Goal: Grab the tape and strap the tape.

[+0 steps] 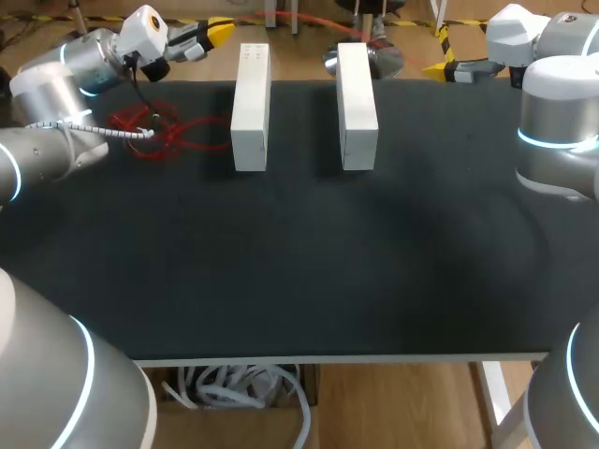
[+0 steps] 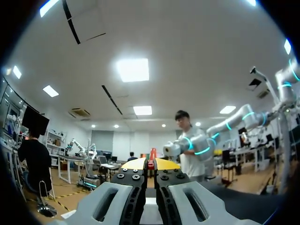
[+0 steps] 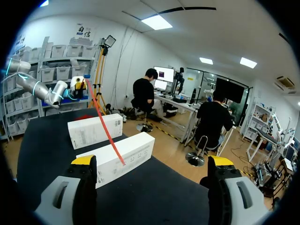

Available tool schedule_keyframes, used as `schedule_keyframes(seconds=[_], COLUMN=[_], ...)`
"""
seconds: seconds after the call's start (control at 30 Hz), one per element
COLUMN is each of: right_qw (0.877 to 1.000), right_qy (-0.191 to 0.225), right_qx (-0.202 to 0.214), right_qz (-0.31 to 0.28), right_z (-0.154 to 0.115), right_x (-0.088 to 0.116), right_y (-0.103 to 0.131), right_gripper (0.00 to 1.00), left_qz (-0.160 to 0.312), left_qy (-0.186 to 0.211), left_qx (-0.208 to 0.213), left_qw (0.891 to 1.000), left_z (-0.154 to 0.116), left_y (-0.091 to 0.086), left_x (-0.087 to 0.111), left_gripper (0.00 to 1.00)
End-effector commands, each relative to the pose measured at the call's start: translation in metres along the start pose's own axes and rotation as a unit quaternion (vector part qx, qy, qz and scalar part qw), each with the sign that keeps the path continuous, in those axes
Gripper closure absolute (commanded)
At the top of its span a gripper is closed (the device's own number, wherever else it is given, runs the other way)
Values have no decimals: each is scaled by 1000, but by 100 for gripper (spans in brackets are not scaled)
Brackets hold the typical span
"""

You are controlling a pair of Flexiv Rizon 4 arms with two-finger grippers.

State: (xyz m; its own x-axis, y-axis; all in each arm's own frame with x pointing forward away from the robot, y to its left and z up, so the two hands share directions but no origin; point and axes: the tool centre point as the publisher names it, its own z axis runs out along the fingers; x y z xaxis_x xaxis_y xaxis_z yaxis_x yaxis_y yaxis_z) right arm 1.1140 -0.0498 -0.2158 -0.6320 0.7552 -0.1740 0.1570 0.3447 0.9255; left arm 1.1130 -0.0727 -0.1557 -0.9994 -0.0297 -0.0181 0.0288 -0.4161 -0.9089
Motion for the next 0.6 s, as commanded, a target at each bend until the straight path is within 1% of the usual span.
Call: schedule_keyframes(seconds=[0.03,0.2,0.3,0.37,0.47,0.6], right_qw=[1000,1000,1000,1000,1000,1000], right_qy=[0,0,0,0,0,0], right_qx=[-1,-1,-1,-1,-1,-1], right_qz=[0,0,0,0,0,0], right_z=[0,0,0,0,0,0], right_x=[0,0,0,0,0,0], right_y=[-1,-1,-1,-1,-1,-1], right_gripper=[0,0,0,0,0,0], left_qz=[2,6,10,12,13,15], left_qy=[-9,-9,-19,-22,-23,-16], left_qx=[4,10,21,26,29,35], left_qw=[1000,1000,1000,999,999,999], left_z=[5,8,10,11,12,15], left_y=[-6,-10,-16,-20,-22,-28], left_x=[1,-1,-4,-3,-2,1], left_gripper=[100,100,100,100,100,100])
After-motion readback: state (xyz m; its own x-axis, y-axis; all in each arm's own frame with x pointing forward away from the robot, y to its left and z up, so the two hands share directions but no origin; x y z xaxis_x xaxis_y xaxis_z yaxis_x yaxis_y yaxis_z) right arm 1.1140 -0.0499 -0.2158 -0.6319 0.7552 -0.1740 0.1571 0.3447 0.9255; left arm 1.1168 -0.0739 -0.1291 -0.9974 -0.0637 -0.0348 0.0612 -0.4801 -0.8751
